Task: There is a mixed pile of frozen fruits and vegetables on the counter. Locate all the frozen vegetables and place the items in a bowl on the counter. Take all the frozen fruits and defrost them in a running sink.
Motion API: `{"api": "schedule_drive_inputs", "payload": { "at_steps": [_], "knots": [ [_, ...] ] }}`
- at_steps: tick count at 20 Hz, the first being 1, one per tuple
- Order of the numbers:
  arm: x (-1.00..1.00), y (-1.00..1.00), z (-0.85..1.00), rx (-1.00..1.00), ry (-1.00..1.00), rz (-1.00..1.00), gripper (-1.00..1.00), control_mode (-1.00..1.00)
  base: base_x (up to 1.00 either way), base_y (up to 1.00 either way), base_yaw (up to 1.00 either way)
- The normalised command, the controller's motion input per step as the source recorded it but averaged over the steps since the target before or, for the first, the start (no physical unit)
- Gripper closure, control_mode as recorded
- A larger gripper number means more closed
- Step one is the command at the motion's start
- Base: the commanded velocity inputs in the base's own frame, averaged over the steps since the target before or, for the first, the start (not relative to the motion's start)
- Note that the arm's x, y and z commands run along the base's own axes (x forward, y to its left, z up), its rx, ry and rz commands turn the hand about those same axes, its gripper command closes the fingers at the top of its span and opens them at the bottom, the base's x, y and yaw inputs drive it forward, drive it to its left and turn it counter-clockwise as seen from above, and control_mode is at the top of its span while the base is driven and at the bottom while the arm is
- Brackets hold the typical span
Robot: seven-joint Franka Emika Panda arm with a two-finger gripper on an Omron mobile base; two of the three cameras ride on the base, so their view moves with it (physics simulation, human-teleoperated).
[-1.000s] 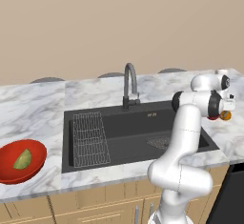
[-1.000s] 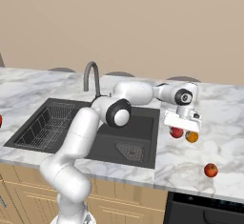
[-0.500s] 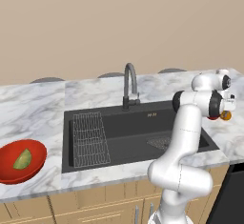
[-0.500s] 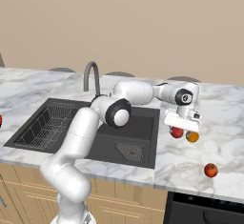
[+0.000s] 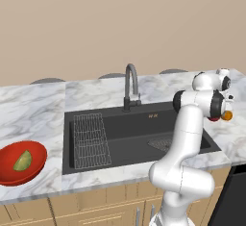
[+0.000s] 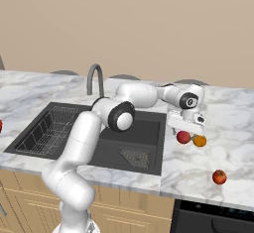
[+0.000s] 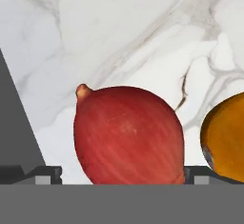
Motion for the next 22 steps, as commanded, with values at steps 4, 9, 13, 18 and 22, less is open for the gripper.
{"api": "schedule_drive_inputs", "payload": {
  "at_steps": [4,9,13,18,22],
  "knots": [
    [0.02,-0.32,-0.55,0.0,-0.07,0.0,-1.0,-1.0,0.0,0.0,0.0],
    [0.03,-0.07,-0.49,-0.01,-0.12,0.0,-1.0,-1.0,0.0,0.0,0.0],
    [0.04,0.01,-0.36,-0.01,-0.16,0.0,-1.0,-1.0,0.0,0.0,0.0],
    [-0.02,0.09,-0.15,0.0,-0.05,0.0,1.0,-1.0,0.0,0.0,0.0],
    [-0.23,0.29,0.4,-0.11,0.02,-0.01,1.0,-1.0,0.0,0.0,0.0]
  ]
}}
